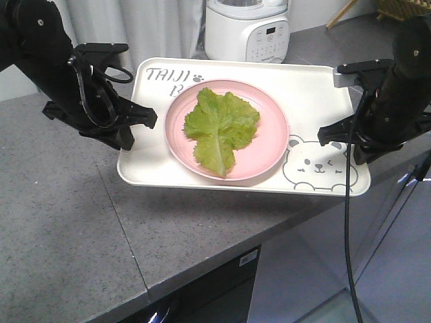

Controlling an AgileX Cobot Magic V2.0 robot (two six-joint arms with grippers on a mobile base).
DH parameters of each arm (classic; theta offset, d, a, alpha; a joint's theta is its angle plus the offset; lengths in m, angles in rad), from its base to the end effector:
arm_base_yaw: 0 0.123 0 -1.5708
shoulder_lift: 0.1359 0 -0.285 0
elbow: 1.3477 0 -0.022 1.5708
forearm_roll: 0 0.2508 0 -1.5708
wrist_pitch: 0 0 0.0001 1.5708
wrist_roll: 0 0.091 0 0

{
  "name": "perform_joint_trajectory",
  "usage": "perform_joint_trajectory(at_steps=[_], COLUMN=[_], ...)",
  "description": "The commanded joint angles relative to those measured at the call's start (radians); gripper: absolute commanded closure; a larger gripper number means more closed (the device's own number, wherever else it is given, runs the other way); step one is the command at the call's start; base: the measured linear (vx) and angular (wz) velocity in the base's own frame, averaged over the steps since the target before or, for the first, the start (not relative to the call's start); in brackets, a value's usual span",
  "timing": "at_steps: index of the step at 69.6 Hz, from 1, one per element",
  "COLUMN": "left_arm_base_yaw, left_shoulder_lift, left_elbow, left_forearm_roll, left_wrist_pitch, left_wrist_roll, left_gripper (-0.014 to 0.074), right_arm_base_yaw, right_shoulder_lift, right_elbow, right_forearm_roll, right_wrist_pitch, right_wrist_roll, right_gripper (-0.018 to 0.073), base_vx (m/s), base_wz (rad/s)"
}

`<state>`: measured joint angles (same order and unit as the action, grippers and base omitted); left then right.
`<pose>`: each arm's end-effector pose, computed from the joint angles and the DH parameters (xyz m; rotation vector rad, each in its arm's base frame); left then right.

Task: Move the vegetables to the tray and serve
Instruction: 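Drive the base away from the counter while holding the tray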

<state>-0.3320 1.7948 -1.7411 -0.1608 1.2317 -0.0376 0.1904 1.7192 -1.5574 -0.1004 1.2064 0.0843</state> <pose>0.3579 -0.1379 0.3364 0.3745 2.7628 -0.3186 0.3528 0.0593 0.3130 -0.1819 2.8343 -0.0827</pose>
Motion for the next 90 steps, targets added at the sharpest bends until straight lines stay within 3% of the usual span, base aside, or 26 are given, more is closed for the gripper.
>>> perform_joint_trajectory(at_steps=[1, 90], left_arm_base_yaw=[-0.023, -0.023], left_shoulder_lift=[-0.058, -0.058], left_elbow=[-0.040, -0.040], left_forearm_roll=[-0.149, -0.149], left_wrist_pitch=[-0.084, -0.084], left_wrist_roll=[0.026, 0.026], left_gripper=[0.0602, 0.0602], right_arm_base_yaw=[0.017, 0.017], right_shoulder_lift=[-0.056, -0.056], right_elbow=[-0.032, -0.032], right_forearm_roll=[0.089, 0.089], right_wrist_pitch=[-0.067, -0.067], right_wrist_roll=[-0.036, -0.036], right_gripper=[0.0569, 0.0569], base_vx=[-0.02, -0.03], base_wz=[-0.23, -0.27])
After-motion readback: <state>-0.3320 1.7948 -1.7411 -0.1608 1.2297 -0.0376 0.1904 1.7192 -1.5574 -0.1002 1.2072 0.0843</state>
